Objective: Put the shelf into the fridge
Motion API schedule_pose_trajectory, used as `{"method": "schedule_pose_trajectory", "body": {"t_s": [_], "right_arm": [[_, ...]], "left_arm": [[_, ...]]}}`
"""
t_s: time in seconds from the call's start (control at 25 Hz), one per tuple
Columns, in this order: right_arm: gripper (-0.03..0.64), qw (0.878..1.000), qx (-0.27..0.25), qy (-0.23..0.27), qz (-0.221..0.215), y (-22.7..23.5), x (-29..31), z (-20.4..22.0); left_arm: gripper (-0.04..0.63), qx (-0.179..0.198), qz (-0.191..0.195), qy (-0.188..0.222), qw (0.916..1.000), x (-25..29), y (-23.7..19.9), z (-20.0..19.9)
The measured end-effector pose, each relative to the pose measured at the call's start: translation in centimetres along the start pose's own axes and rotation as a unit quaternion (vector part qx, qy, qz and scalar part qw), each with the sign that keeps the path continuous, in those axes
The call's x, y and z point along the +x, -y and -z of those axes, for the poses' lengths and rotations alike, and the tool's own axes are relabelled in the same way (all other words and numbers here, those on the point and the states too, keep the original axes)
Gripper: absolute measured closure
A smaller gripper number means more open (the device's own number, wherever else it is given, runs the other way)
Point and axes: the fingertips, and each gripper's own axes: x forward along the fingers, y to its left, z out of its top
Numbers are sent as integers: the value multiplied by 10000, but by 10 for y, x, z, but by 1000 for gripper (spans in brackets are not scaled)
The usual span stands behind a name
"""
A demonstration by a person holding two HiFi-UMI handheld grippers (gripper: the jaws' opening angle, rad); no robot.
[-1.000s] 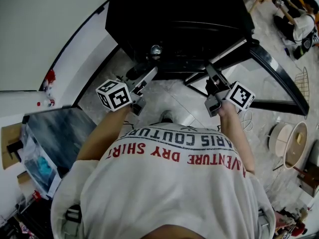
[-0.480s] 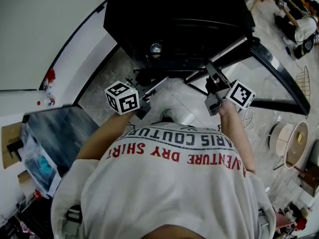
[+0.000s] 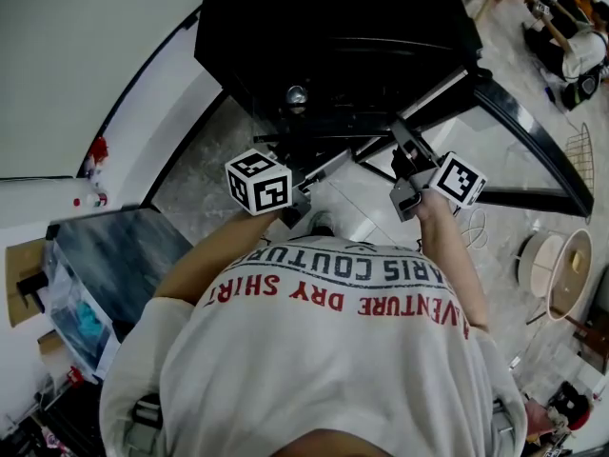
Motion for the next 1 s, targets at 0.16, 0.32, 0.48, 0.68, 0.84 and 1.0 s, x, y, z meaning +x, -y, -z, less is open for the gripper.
{"method": "schedule_pose_trajectory", "body": {"t_s": [0.16, 0.32, 0.48, 0.68, 0.84, 1.0], "right_arm": [[525, 10000, -10, 15, -24, -1, 0, 0], [525, 10000, -4, 18, -44, -1, 1, 0], [522, 10000, -33, -12, -15, -2, 0, 2], [500, 9996, -241, -93, -64, -6, 0, 5], [469, 9981, -425, -362, 245, -1, -6, 13], [445, 9961, -657, -513, 293, -3, -12, 19]], "left_arm": [[374, 31, -62, 83, 9999, 2, 0, -7], [428, 9, -168, 82, 9998, 2, -5, -7], [465, -42, -245, 84, 9997, 1, -7, -7], [468, -79, -220, 93, 9997, 1, -7, -8], [471, -128, -175, 77, 9997, 1, -7, -8], [471, -162, -175, 94, 9997, -2, -7, -10]]}}
